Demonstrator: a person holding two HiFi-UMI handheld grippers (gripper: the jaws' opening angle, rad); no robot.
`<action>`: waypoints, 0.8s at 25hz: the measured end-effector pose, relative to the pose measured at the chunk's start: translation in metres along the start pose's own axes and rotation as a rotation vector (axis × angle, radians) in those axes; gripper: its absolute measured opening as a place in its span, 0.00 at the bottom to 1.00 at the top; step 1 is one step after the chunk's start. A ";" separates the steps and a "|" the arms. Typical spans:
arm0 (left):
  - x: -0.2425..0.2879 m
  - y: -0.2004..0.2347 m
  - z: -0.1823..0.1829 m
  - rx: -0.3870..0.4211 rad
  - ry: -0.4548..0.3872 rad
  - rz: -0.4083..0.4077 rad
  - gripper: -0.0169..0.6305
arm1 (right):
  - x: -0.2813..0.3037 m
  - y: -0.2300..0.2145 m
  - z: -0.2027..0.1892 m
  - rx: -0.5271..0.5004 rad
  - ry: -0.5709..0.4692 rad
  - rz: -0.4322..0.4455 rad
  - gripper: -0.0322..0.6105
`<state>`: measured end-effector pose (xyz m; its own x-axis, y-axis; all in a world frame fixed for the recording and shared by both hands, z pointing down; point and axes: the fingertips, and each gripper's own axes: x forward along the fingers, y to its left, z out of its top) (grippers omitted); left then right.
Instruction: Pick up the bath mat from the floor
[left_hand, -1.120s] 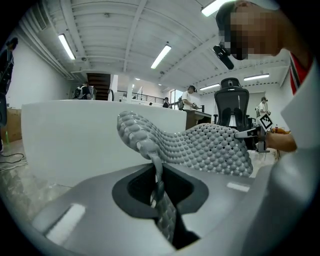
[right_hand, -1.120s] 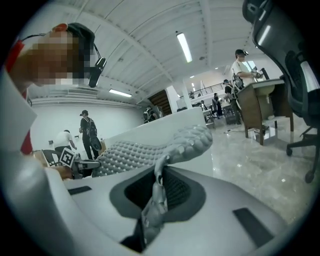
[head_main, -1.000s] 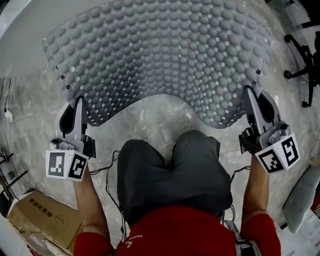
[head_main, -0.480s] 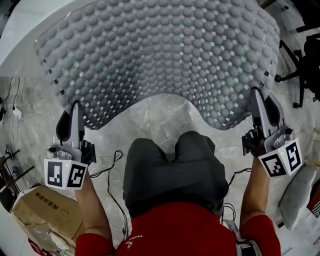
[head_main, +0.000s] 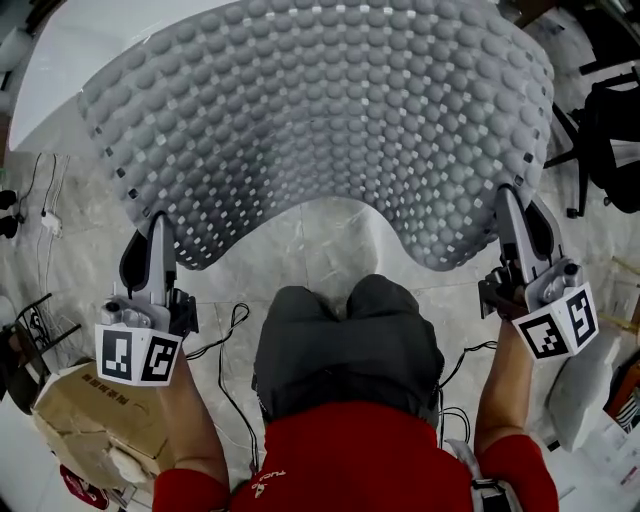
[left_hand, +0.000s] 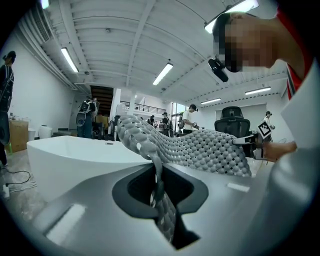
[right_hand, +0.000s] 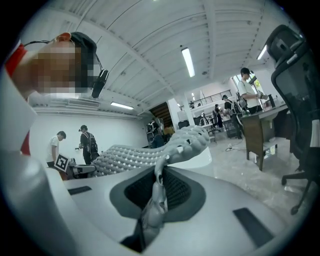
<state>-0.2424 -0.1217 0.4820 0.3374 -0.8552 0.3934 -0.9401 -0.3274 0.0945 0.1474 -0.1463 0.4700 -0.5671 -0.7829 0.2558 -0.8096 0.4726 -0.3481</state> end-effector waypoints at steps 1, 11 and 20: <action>-0.001 -0.001 0.002 0.010 0.008 0.003 0.09 | 0.000 -0.001 -0.003 0.018 -0.005 0.004 0.11; 0.001 0.005 -0.009 -0.042 -0.049 -0.031 0.09 | -0.001 0.004 0.008 -0.033 -0.034 -0.002 0.11; 0.001 0.009 -0.008 -0.034 -0.110 -0.041 0.09 | 0.000 0.007 0.012 -0.062 -0.068 0.011 0.11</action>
<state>-0.2511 -0.1221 0.4900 0.3767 -0.8811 0.2860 -0.9260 -0.3504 0.1403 0.1434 -0.1484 0.4565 -0.5660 -0.8023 0.1896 -0.8124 0.5037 -0.2937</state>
